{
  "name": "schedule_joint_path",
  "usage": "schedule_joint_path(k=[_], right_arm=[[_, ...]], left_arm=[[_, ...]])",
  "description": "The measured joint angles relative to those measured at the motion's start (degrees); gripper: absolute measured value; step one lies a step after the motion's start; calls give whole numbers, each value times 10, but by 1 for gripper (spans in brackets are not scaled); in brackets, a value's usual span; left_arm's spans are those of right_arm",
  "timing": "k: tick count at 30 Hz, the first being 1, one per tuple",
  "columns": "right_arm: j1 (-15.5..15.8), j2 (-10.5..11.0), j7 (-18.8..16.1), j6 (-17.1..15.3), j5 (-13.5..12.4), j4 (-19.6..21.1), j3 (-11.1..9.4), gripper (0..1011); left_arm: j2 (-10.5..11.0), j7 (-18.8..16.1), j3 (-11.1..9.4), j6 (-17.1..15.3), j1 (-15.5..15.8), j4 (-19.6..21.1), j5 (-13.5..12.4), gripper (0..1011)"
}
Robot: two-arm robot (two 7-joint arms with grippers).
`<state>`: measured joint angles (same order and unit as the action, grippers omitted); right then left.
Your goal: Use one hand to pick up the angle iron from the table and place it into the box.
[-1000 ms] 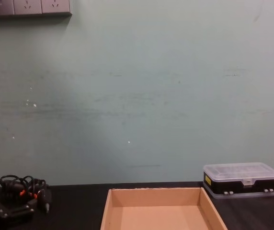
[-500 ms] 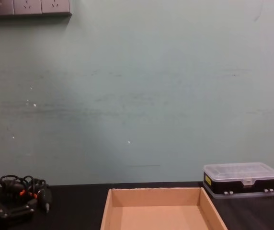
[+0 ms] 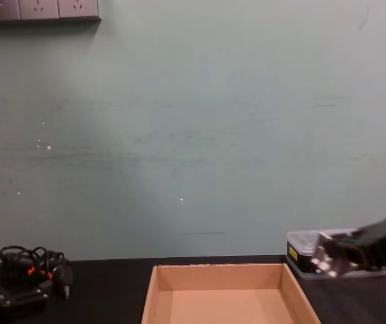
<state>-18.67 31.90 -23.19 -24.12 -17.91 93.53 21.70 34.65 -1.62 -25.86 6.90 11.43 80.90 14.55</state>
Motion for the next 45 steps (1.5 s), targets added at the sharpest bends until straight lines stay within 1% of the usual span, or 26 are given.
schedule_joint_path(k=[1,3,4,8,10,12,15,16,20,23,29,36,45], right_arm=[[-21,-11,-10,-8,0,-21,8,75],[-40,-20,-18,-16,-1,-40,16,75],[-57,-29,-25,-22,-1,-58,25,74],[-85,-47,-35,-31,0,-93,42,75],[-109,-66,-40,-34,4,-127,59,75],[-121,-75,-43,-35,7,-145,68,75],[-142,-93,-48,-29,13,-181,82,75],[-153,-103,-50,-26,17,-200,89,75],[-171,-119,-52,-21,24,-234,100,75],[-193,-140,-53,-10,36,-281,112,75],[-218,-167,-56,6,54,-345,123,75],[-229,-183,-59,12,67,-379,125,75],[-230,-182,-60,12,67,-377,125,75]], left_arm=[[0,0,0,0,0,0,0,1011],[0,0,0,0,0,0,0,1011],[0,0,0,0,0,0,0,1011],[0,0,0,0,0,0,0,1011],[0,0,0,0,0,0,0,1011],[0,0,0,0,0,0,0,1011],[0,0,0,0,0,0,0,1011],[0,0,0,0,0,0,0,1011],[0,0,0,0,0,0,0,1012],[0,0,0,0,0,0,0,1012],[0,0,0,0,0,0,0,1011],[0,0,0,0,0,0,0,1011],[0,0,0,0,0,0,0,1012]])
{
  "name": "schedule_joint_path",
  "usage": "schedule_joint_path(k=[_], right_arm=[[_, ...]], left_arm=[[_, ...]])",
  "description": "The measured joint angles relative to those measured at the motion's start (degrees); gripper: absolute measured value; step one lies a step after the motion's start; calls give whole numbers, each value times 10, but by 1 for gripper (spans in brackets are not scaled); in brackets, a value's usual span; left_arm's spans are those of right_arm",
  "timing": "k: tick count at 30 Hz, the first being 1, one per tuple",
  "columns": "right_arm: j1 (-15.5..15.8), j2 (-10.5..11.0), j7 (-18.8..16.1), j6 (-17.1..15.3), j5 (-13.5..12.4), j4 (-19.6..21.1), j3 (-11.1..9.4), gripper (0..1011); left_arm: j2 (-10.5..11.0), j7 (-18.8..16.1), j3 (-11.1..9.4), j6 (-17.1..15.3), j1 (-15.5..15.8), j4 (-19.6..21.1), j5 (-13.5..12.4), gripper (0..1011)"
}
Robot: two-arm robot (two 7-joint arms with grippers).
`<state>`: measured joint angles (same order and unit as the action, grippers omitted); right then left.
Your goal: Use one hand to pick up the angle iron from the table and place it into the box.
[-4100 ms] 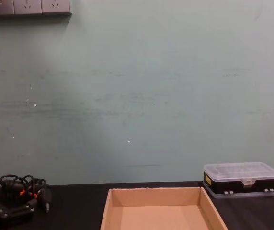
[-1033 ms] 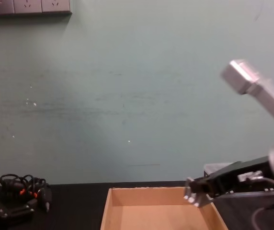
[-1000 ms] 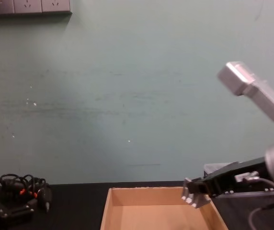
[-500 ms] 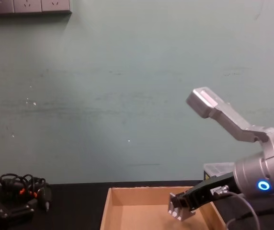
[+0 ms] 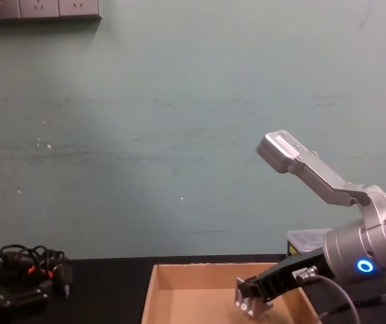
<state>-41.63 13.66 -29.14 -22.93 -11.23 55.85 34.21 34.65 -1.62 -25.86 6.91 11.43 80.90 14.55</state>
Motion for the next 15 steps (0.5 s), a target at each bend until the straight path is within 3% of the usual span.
schedule_joint_path(k=[3,14,15], right_arm=[[0,1,0,0,0,1,0,109],[1,2,0,0,-2,3,0,426],[1,2,0,0,-2,3,0,488]], left_arm=[[0,0,0,0,0,0,0,1011],[0,0,0,0,0,0,0,1011],[0,0,0,0,0,0,0,1011]])
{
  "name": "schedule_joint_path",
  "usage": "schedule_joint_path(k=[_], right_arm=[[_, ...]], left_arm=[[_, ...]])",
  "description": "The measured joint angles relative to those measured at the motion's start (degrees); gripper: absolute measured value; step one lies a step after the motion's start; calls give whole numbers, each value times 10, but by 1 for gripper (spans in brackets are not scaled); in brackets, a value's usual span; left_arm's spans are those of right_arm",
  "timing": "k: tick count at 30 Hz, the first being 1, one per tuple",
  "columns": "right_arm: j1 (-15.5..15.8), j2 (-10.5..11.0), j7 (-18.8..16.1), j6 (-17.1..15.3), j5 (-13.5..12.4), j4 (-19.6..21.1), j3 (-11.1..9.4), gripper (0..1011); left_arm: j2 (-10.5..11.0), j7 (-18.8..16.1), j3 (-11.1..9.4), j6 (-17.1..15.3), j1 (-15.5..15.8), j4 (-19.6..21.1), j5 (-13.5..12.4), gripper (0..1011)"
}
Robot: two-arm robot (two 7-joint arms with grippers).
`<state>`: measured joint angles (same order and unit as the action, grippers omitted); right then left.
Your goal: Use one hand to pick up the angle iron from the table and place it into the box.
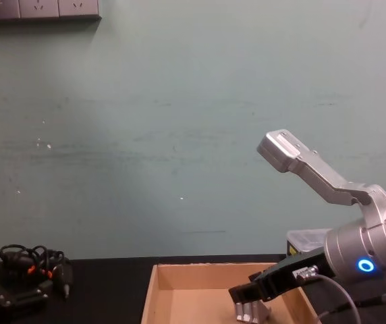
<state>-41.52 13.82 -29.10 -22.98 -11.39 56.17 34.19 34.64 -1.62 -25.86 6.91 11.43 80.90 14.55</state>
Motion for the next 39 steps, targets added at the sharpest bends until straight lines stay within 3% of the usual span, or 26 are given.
schedule_joint_path(k=[13,19,31,39], right_arm=[[1,1,0,0,-1,1,0,875],[24,19,-3,-9,-3,50,-10,1003],[116,98,-9,-54,-32,240,-44,1004],[218,188,-16,-74,-75,396,-80,1004]], left_arm=[[0,0,0,0,0,0,0,1011],[0,0,0,0,0,0,0,1011],[0,0,0,0,0,0,0,1011],[0,0,0,0,0,0,0,1011]])
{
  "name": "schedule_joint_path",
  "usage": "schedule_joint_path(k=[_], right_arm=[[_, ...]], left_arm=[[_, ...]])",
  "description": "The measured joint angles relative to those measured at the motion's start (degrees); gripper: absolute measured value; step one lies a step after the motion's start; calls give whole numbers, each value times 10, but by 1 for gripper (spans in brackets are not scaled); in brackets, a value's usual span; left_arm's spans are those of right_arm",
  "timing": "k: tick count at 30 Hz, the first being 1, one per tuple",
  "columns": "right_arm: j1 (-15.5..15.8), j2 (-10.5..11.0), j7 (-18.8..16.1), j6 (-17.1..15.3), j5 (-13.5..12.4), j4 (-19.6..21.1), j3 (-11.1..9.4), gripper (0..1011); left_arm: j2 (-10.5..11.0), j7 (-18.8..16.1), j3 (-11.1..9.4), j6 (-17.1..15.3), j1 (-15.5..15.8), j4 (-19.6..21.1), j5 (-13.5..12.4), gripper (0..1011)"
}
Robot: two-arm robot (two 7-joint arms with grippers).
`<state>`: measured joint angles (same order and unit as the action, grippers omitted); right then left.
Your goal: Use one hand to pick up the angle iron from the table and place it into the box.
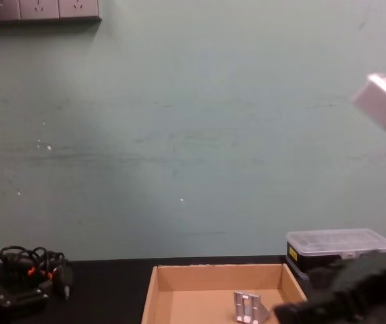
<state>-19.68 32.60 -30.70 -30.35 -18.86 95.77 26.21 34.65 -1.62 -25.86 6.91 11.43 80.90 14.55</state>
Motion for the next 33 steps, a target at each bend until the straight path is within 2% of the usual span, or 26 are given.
schedule_joint_path(k=[1,5,8,10,11,15,18,22,26,33], right_arm=[[24,18,0,0,-9,26,-12,1004],[74,51,7,6,-27,70,-36,1004],[142,90,14,34,-47,111,-65,1004],[165,102,15,47,-52,120,-72,1004],[187,113,17,60,-57,127,-78,1004],[225,129,18,89,-66,129,-84,1004],[236,135,18,107,-69,122,-82,1004],[234,136,18,123,-66,108,-74,1004],[220,133,14,140,-58,90,-64,1004],[193,122,0,148,-49,62,-44,1004]], left_arm=[[0,0,0,0,0,0,0,1011],[0,0,0,0,0,0,0,1012],[0,0,0,0,0,0,0,1011],[0,0,0,0,0,0,0,1011],[0,0,0,0,0,0,0,1011],[0,0,0,0,0,0,0,1011],[0,0,0,0,0,0,0,1011],[0,0,0,0,0,0,0,1011],[0,0,0,0,0,0,0,1011],[0,0,0,0,0,0,0,1011]])
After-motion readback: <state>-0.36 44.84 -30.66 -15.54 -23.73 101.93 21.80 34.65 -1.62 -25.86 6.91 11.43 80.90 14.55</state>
